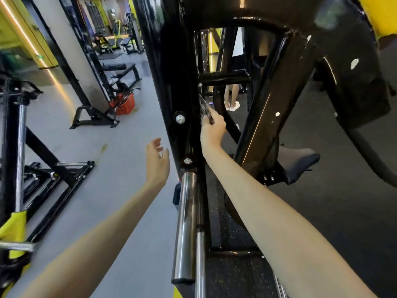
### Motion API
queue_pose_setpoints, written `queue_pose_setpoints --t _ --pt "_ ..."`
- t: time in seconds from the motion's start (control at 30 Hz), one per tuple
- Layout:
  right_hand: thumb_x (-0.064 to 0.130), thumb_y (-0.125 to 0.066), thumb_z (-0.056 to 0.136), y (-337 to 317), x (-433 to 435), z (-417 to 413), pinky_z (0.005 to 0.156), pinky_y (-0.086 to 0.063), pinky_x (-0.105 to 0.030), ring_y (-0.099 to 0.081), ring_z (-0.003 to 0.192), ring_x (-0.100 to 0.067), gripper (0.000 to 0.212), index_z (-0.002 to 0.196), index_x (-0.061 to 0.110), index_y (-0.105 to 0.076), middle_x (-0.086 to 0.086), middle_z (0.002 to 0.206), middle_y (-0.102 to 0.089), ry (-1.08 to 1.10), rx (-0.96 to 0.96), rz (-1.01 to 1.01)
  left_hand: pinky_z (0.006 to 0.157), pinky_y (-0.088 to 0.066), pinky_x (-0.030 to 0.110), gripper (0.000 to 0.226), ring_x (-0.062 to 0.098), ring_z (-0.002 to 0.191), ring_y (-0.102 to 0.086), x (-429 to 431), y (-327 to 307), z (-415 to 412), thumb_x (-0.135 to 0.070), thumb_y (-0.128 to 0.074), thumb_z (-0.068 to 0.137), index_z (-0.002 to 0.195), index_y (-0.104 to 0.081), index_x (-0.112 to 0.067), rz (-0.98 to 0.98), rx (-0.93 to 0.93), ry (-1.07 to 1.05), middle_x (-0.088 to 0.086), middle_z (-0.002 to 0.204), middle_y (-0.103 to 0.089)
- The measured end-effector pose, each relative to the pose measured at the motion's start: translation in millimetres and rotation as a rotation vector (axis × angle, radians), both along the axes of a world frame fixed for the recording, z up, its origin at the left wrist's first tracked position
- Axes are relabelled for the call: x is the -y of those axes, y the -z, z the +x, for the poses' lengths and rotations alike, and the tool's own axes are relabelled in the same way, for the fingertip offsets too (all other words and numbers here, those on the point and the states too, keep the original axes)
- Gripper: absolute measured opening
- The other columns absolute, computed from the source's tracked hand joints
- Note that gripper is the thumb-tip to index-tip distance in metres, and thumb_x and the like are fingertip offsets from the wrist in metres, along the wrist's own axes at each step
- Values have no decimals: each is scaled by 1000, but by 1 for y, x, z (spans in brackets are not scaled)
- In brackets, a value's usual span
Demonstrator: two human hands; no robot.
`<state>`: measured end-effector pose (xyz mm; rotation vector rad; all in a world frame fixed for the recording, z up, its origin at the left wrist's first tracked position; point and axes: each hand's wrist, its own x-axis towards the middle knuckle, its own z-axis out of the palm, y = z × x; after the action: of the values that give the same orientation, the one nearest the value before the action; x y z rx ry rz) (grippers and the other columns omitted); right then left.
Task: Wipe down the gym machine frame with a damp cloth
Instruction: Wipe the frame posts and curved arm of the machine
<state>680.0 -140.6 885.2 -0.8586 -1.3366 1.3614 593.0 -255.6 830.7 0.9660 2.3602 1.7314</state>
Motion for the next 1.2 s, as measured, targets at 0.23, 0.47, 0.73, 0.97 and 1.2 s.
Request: queue_pose_setpoints --t 0.23,0.47,0.73,0.97,1.2 --pt "-7 -42 91 109 5 -2 103 -42 -31 -55 119 -31 44 126 10 -63 -15 125 -60 46 334 -370 112 -27 30 44 12 134 -35 -10 30 -22 -27 -31 105 147 -31 -15 -181 255 106 -3 150 -34" --pt "1 -54 93 100 11 -5 72 -38 -16 -52 91 -19 14 104 9 -57 -5 107 -49 163 254 -179 91 -38 33 32 11 103 -50 -34 58 -22 -41 -21 103 94 -48 -27 -297 172 148 -8 105 -52" --pt "0 -61 88 157 4 6 82 -53 -37 -62 91 -25 21 83 18 -52 -7 100 -59 86 303 -373 70 -40 27 31 12 82 -49 -13 91 -26 -35 -24 105 84 -46 -26 -196 725 89 -8 82 -49" --pt "7 -58 90 210 31 11 78 -39 -25 -58 102 -27 20 110 9 -54 -13 108 -60 52 491 -471 69 -39 25 25 5 76 -49 -3 123 -16 -29 -31 104 86 -48 -26 -265 728 126 -9 85 -49" --pt "8 -71 83 225 34 14 75 -42 -24 -51 79 -13 21 87 15 -52 5 80 -53 37 285 -303 90 -40 39 40 31 121 -51 38 163 -17 -31 -36 103 131 -49 -6 -350 716 -17 10 121 -51"
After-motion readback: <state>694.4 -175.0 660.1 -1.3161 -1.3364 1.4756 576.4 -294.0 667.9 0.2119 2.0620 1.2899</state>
